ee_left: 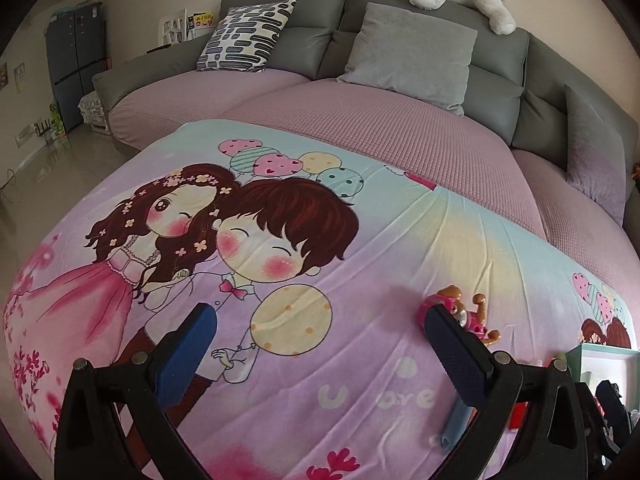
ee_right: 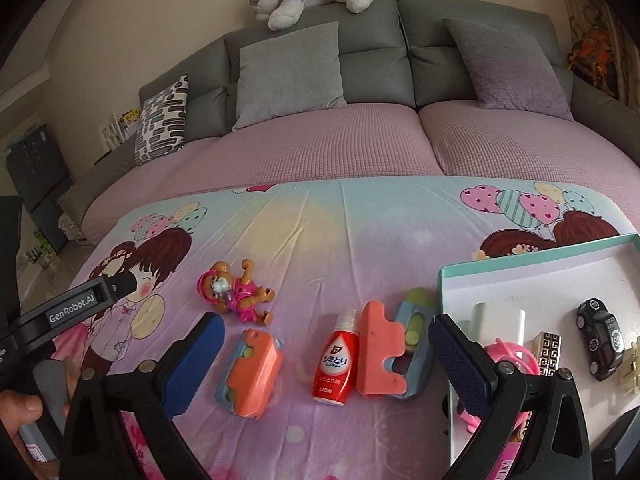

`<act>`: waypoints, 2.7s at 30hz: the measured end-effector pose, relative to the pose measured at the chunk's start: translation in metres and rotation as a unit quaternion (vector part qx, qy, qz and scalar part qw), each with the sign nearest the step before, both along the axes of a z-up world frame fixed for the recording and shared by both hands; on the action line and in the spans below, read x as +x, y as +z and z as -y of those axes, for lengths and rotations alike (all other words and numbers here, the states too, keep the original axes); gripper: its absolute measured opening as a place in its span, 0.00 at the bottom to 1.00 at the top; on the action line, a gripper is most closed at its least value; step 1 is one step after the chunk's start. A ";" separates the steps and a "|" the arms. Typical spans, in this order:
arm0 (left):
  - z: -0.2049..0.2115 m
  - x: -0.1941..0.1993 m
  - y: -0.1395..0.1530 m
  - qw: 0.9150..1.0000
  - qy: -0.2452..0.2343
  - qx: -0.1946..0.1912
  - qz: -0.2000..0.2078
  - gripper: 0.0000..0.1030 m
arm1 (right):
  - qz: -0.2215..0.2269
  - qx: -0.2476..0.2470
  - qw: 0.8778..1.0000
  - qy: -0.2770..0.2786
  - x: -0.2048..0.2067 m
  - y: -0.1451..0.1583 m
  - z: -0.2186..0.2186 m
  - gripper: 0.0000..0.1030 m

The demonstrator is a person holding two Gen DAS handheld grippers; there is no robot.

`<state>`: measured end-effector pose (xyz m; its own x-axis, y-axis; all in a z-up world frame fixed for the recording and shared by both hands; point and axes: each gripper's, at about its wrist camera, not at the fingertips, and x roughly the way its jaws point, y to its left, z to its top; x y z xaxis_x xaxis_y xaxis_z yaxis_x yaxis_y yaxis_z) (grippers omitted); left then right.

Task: Organize rigid objects
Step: 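Grasp the pink toy figure with left tool while right tool grasps the orange-and-blue toy, then carry the pink figure with left tool while right tool carries the orange-and-blue toy to box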

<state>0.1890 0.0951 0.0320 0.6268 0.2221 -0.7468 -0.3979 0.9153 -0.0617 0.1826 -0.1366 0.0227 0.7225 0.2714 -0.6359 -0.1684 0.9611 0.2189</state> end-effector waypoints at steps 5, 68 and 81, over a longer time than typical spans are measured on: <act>-0.007 0.004 -0.016 0.999 -0.005 -0.014 -0.031 1.00 | -0.020 -0.015 0.999 0.030 0.002 -0.012 -0.029 1.00; 0.045 0.044 -0.049 0.988 -0.120 -0.096 0.032 0.65 | -0.043 -0.018 0.999 0.011 0.012 -0.026 -0.023 0.43; 0.050 0.038 -0.041 0.985 -0.135 -0.095 0.046 0.40 | -0.030 -0.007 0.999 0.015 0.009 -0.019 -0.019 0.38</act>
<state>0.2271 0.0455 -0.0093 0.7114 -0.1004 -0.6956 -0.1260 0.9555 -0.2669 0.1912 -0.1172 0.0040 0.6748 0.2827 -0.6817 -0.1834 0.9590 0.2160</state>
